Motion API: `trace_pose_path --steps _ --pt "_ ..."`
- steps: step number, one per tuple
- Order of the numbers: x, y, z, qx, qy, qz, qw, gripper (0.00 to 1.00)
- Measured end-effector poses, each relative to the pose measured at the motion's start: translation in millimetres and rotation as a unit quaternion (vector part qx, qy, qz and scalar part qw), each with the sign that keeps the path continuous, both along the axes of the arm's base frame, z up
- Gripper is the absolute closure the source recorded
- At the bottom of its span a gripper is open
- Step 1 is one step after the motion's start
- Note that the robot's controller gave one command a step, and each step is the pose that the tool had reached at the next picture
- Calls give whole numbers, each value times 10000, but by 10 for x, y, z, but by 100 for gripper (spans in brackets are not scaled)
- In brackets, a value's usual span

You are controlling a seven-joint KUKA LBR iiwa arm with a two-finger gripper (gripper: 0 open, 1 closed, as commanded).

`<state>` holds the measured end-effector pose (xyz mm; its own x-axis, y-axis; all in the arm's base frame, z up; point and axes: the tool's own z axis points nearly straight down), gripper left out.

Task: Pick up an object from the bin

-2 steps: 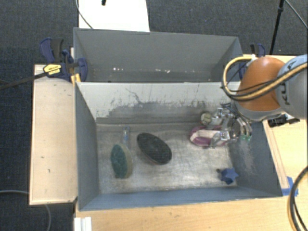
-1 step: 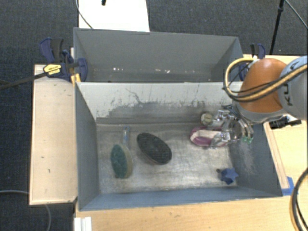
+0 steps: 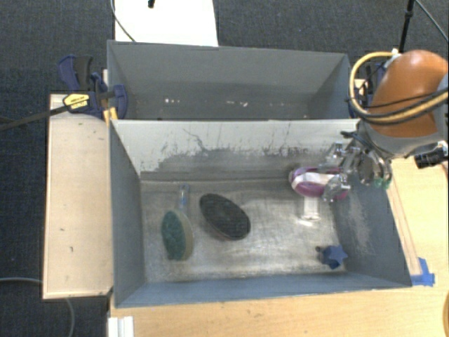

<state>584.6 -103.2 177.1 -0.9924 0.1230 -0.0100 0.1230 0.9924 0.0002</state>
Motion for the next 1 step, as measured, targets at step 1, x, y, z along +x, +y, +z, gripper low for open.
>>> trace_pose_path --steps 1 --pt "7 -1 90 1 27 11 10000 100"
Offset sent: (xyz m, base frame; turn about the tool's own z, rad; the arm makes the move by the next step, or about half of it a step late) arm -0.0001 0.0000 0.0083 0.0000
